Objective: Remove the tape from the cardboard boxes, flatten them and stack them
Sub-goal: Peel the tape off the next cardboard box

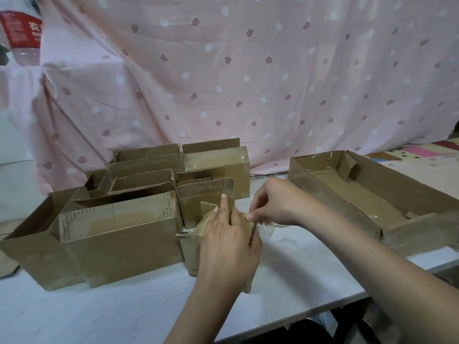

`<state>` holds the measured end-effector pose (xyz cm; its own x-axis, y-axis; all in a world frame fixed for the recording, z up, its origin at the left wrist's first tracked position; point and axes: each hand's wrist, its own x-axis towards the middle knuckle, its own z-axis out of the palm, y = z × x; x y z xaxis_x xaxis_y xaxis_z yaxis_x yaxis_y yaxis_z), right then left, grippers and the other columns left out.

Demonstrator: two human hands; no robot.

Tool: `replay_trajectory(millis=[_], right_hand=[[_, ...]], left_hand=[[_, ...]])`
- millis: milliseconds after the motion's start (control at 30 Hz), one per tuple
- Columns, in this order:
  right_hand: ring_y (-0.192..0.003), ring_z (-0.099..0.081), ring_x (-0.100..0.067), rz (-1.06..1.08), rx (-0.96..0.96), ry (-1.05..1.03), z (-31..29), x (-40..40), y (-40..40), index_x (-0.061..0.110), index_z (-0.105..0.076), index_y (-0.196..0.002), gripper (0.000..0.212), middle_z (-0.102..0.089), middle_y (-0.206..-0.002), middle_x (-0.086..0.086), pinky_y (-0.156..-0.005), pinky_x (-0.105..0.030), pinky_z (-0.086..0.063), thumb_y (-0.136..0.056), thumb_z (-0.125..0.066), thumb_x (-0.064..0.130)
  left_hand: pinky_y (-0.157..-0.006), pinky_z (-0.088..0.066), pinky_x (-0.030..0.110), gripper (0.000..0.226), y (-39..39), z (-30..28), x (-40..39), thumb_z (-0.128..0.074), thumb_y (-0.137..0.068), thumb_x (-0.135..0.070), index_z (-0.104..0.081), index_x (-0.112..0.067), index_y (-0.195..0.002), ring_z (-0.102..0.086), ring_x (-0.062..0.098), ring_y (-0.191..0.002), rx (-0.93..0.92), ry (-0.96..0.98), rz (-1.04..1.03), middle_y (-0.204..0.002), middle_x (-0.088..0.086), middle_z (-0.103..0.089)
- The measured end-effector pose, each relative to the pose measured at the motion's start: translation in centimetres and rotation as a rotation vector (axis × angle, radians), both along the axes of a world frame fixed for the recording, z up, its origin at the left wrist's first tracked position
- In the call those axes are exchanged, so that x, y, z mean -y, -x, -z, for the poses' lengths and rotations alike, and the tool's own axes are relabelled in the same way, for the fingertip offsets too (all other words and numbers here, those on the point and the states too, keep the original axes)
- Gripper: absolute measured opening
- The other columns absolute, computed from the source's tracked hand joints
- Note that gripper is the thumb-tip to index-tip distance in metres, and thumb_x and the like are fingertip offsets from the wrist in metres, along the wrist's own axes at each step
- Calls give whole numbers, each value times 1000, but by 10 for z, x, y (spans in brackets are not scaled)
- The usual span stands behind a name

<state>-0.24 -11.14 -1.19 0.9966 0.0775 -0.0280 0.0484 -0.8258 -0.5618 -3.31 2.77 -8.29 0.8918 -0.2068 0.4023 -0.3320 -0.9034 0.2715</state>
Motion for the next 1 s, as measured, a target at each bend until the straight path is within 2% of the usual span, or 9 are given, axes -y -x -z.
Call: replay_trajectory(millis=[167,300,367,467,600,667,767,867,1000], right_hand=[[-80,-70,-17,-39,52,220,-9,-10,1,10,-79,-87,7,-75,-83,-5,-70,-28,-55,-87,-74,14],[-59,-48,-22,-49,140,419,-9,-21,7,9,-48,-61,27,-48,-61,-9,-47,-28,-34,-85,-56,-1],[-53,-32,-20,-52,146,462,-10,-22,8,12,-33,-56,37,-32,-57,-7,-45,-29,-23,-84,-54,-2],[-56,-32,-25,-41,136,456,-10,-24,4,13,-29,-56,39,-30,-57,-7,-46,-32,-23,-84,-53,0],[-62,-69,-32,107,-19,53,-2,-12,-4,2,-55,-65,24,-69,-66,-17,-66,-40,-59,-88,-51,6],[-62,-71,-29,191,-117,-200,8,-4,-5,-2,-58,-77,20,-70,-73,-17,-70,-43,-61,-92,-49,8],[-68,-72,-32,236,-136,-318,20,0,-3,-2,-54,-84,21,-68,-86,-18,-69,-40,-58,-96,-43,11],[-57,-67,-27,279,-157,-587,26,4,3,1,-48,-96,12,-63,-85,-17,-68,-40,-63,-100,-38,6],[-50,-63,-26,308,-181,-862,36,6,14,5,-47,-92,16,-60,-84,-22,-69,-50,-63,-98,-35,-4]], left_hand=[[-124,-6,36,81,-4,12,3,-14,-93,-54,-41,-2,-148,-32,27,-146,62,-135,-40,-157,15,-34],[-114,-20,42,70,-6,16,3,-33,-90,-47,-62,4,-127,-55,33,-129,51,-157,-44,-134,20,-60],[-112,-22,44,68,-6,18,5,-37,-89,-46,-64,5,-124,-56,33,-128,72,-175,-51,-130,20,-63],[-113,-21,46,67,-6,19,5,-38,-88,-45,-65,6,-123,-55,34,-128,77,-190,-64,-128,21,-64],[-111,-24,44,68,-7,21,3,-36,-89,-46,-67,5,-121,-59,33,-124,119,-196,-74,-126,20,-65],[-112,-35,43,67,-8,22,4,-37,-88,-46,-68,4,-120,-62,34,-120,131,-198,-73,-124,19,-66],[-102,-49,48,65,-9,20,5,-35,-86,-42,-70,4,-115,-65,35,-113,141,-202,-72,-119,20,-69],[-100,-50,51,66,-12,20,6,-33,-88,-43,-71,4,-113,-66,36,-112,164,-198,-94,-117,20,-70],[-108,-43,47,68,-13,22,7,-32,-90,-45,-70,4,-115,-65,36,-115,176,-187,-84,-119,20,-69]])
